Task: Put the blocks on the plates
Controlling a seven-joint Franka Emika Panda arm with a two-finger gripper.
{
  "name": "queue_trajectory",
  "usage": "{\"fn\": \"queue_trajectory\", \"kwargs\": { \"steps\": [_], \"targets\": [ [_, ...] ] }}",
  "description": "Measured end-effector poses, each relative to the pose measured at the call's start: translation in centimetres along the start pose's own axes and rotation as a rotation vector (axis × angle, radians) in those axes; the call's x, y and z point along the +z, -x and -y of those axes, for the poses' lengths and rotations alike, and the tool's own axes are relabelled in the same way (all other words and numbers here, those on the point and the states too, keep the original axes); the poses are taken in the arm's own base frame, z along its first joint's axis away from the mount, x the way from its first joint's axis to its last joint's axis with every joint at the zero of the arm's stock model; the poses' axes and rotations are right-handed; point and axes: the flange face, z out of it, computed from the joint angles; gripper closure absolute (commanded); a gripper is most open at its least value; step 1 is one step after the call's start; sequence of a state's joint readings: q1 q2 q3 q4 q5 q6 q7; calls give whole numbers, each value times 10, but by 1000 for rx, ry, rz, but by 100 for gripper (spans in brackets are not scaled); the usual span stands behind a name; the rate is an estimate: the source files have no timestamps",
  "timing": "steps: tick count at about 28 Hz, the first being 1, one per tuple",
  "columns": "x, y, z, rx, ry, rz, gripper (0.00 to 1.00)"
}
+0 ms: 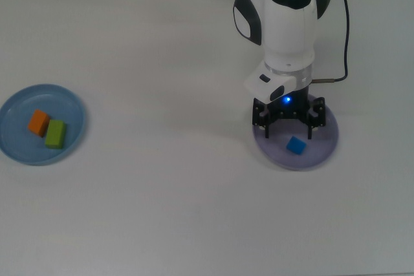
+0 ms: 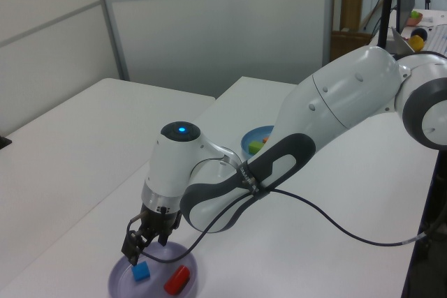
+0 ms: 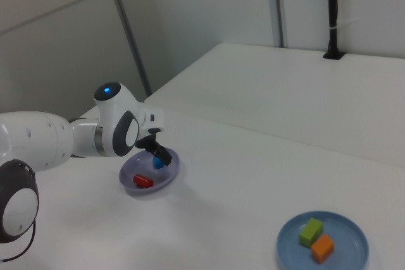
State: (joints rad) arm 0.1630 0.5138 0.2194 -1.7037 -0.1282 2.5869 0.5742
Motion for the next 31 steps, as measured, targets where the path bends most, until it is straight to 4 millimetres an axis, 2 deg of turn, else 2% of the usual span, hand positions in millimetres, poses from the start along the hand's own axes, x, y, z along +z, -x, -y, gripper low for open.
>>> {"fn": "queue_trajectory", "kwargs": {
  "steps": [5,8,13,15,19,24,29,31],
  "targets": [
    [-7,-5,-4,6,18,11,0],
    [-21,-13,-18,21,72,46,0],
    [-70,-32,-67,54,222,120,0],
    [-98,-39,-93,66,270,154,0],
    [-150,-46,-133,52,318,209,0],
    [-204,-45,-155,68,327,220,0],
    [-239,-34,-159,43,312,213,0],
    [-246,-28,-162,29,314,216,0]
  ]
}}
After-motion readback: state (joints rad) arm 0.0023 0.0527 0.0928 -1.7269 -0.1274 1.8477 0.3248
